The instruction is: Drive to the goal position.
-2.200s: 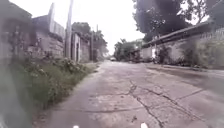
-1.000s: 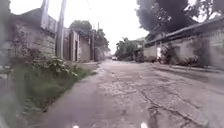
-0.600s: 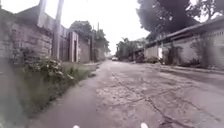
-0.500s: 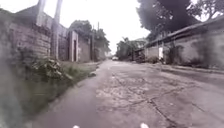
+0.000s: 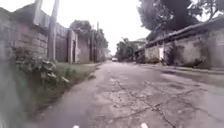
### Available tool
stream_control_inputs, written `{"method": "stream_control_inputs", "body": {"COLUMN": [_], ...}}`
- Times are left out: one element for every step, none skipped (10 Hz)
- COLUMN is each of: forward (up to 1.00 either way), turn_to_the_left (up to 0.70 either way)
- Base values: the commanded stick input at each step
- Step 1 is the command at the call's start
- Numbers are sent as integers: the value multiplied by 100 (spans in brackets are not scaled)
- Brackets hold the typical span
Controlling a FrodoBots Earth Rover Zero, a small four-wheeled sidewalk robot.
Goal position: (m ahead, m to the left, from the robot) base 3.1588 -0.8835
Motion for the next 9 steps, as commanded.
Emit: {"method": "stream_control_inputs", "body": {"forward": [85, 85, 85, 85, 85, 85, 85, 85, 85], "turn_to_the_left": [0, 0, 0, 0, 0, 0, 0, 0, 0]}}
